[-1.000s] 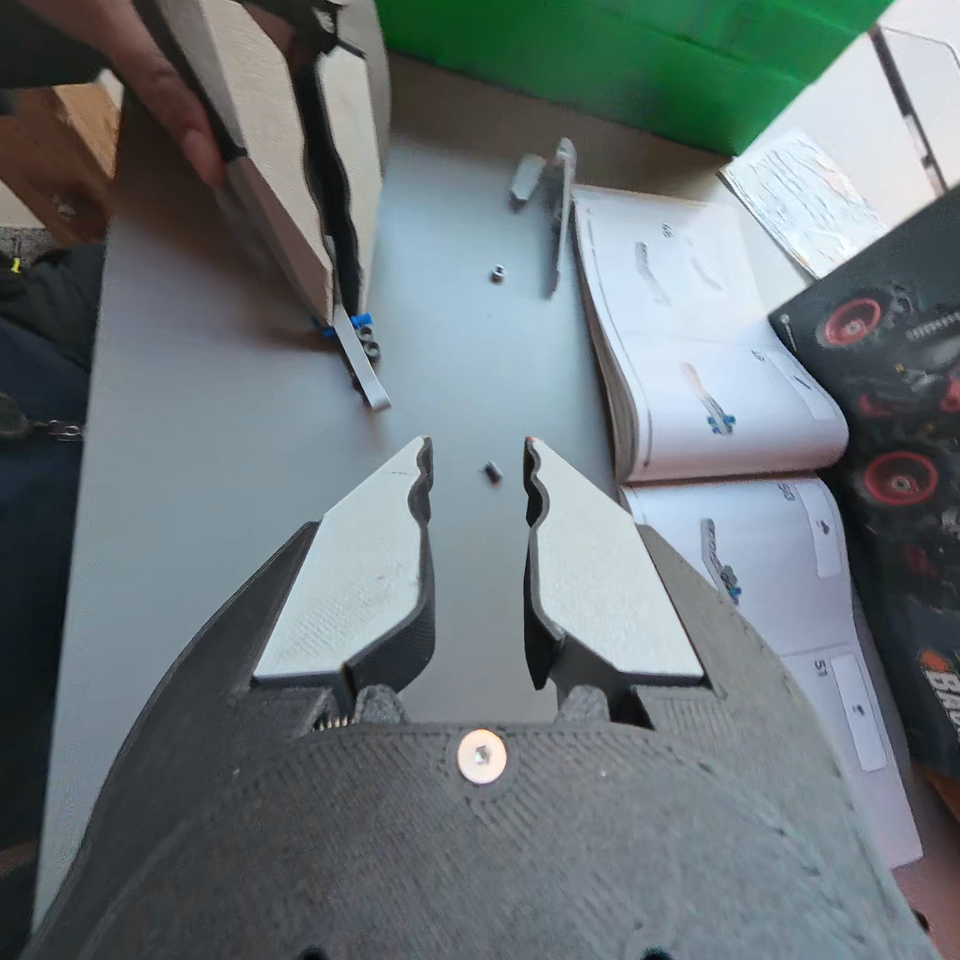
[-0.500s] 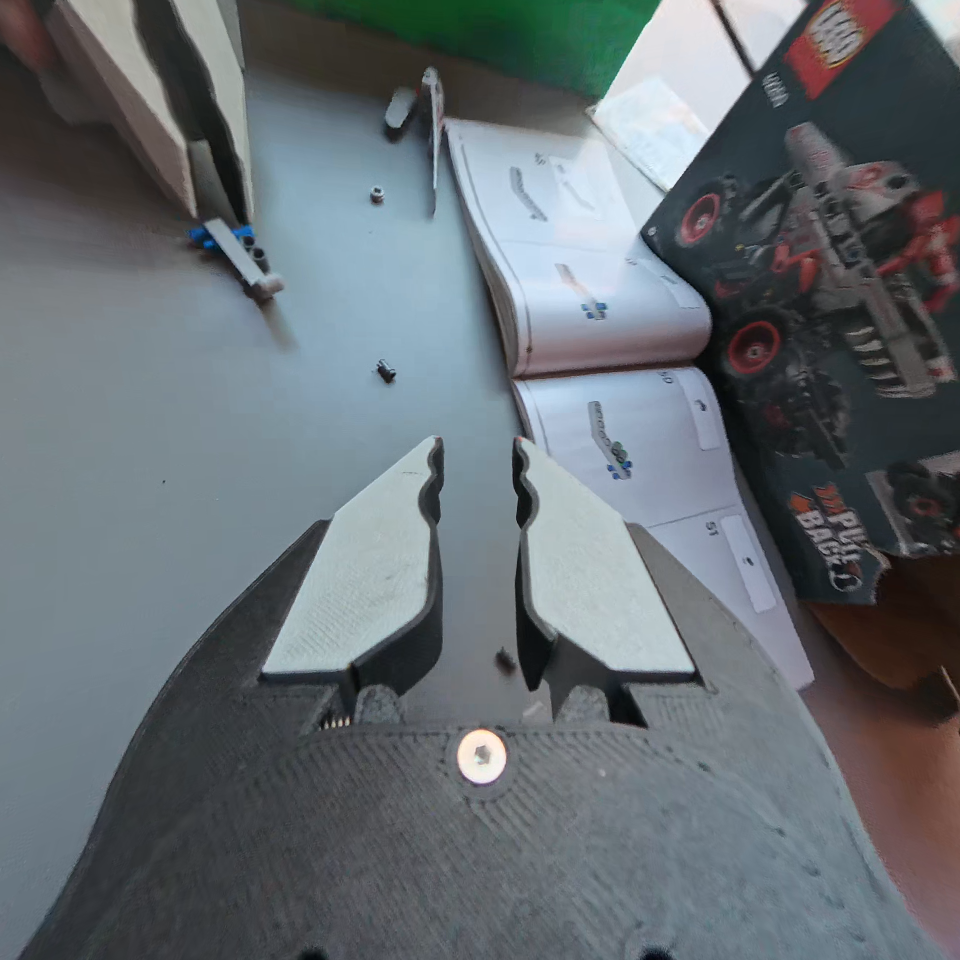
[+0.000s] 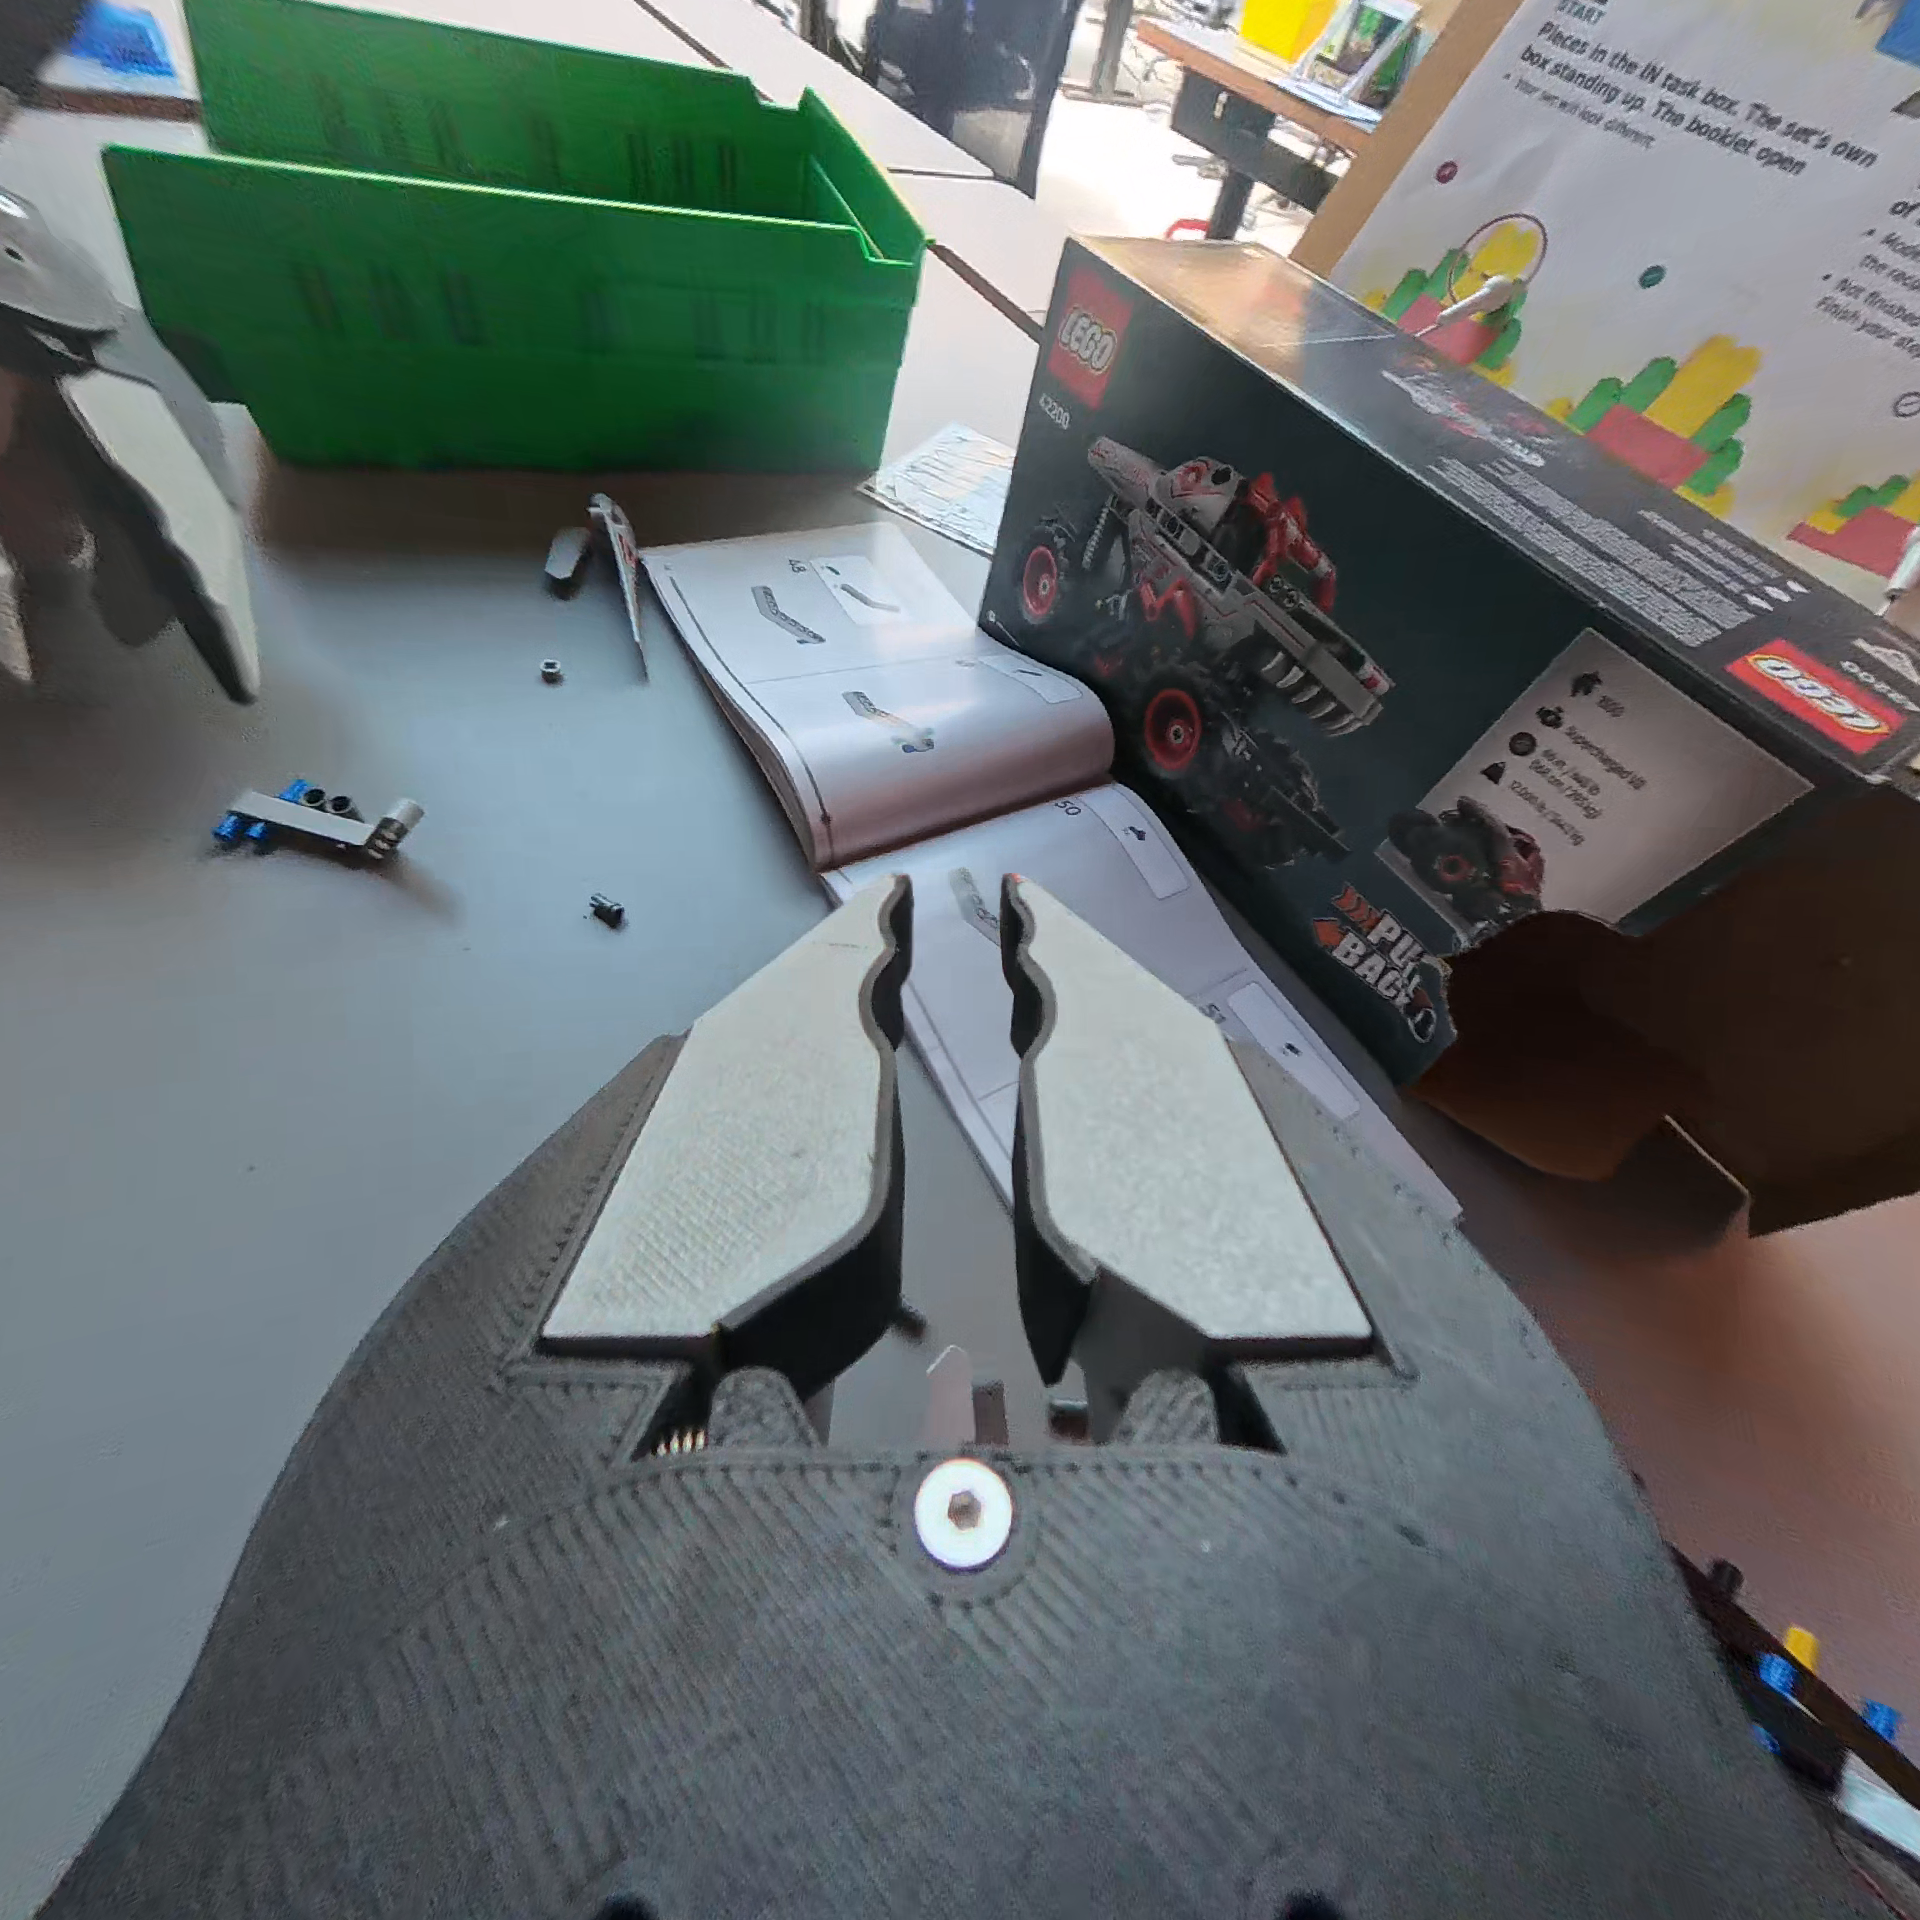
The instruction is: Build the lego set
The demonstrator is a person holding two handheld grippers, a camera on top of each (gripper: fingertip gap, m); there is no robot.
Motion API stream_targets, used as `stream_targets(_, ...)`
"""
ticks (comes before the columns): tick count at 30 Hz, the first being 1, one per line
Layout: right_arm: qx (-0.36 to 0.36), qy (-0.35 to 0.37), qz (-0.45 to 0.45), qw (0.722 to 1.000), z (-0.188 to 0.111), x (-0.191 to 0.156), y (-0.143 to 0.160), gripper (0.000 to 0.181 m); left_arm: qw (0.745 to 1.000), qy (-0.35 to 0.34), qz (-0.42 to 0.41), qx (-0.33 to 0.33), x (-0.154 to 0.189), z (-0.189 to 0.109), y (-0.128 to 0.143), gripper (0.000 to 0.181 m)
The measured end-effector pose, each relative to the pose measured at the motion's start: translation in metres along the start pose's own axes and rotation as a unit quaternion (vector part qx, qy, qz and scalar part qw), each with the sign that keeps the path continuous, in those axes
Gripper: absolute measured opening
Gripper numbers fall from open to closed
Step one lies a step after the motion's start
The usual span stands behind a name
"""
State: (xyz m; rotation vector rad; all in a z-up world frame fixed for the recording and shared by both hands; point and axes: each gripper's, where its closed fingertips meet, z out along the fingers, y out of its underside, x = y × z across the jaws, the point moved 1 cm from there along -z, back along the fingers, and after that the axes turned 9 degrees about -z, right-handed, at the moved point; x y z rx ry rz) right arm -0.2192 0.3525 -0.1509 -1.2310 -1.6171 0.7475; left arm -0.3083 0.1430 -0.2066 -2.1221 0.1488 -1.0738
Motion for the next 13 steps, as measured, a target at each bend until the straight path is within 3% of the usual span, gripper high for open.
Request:
stream_targets(1, -0.005, 0.015, -0.003, 1.000, -0.001, 0.004, 0.001, 0.013, 1.000, 0.008, 0.010, 0.014, 0.001, -0.004, -0.004, 0.036)
stream_targets(4, 0.009, 0.075, -0.006, 0.997, -0.014, 0.023, -0.005, 0.011, 0.997, 0.028, 0.043, 0.056, 0.006, -0.014, -0.017, 0.041)
stream_targets(6, 0.047, 0.089, 0.028, 0.995, -0.027, 0.034, -0.013, 0.017, 0.993, 0.050, 0.075, 0.079, 0.013, -0.019, -0.024, 0.057)
stream_targets(9, 0.103, 0.092, 0.077, 0.987, -0.044, 0.045, -0.022, 0.026, 0.981, 0.028, 0.147, 0.124, 0.017, -0.024, -0.036, 0.055)
stream_targets(13, 0.148, 0.078, 0.089, 0.982, -0.049, 0.042, -0.032, 0.030, 0.971, -0.032, 0.222, 0.087, 0.013, -0.009, -0.029, 0.052)
